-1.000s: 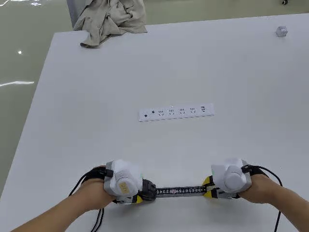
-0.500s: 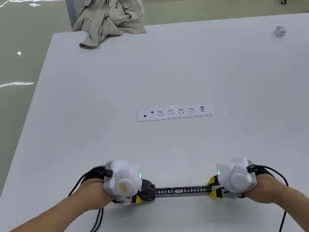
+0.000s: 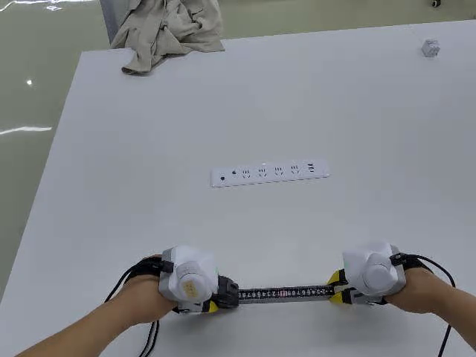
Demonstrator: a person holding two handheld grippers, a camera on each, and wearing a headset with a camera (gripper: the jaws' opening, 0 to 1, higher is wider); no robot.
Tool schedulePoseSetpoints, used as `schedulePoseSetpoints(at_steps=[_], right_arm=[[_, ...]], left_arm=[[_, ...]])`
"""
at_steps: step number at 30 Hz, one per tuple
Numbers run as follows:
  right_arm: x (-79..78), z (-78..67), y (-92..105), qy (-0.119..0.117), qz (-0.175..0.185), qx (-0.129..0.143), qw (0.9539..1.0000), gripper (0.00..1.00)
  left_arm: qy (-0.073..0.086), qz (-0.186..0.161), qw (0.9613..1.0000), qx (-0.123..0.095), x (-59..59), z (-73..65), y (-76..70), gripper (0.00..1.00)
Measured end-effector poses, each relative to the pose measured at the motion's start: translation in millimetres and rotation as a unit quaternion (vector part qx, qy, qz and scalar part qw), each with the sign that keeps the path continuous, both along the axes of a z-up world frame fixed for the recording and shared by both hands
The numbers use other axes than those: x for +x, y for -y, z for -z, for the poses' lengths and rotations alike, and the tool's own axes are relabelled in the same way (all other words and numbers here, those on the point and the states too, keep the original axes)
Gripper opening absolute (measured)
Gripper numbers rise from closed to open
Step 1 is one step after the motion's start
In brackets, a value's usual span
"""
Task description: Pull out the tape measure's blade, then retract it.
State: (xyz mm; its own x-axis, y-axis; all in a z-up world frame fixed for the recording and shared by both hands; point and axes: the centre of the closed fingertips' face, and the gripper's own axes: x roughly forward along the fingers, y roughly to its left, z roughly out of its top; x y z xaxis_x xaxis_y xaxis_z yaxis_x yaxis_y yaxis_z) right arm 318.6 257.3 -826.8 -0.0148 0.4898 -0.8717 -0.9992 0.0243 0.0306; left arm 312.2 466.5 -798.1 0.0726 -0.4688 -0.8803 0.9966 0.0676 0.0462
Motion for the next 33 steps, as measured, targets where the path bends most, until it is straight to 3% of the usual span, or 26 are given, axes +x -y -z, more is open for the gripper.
schedulePoseSetpoints(at_steps=[33], right_arm=[[2.2, -1.1, 39.6, -0.001, 0.020, -0.006, 0.9998, 0.11]], left_arm=[[-0.001, -0.002, 1.0000, 0.006, 0.9, 1.1, -0.9, 0.33]])
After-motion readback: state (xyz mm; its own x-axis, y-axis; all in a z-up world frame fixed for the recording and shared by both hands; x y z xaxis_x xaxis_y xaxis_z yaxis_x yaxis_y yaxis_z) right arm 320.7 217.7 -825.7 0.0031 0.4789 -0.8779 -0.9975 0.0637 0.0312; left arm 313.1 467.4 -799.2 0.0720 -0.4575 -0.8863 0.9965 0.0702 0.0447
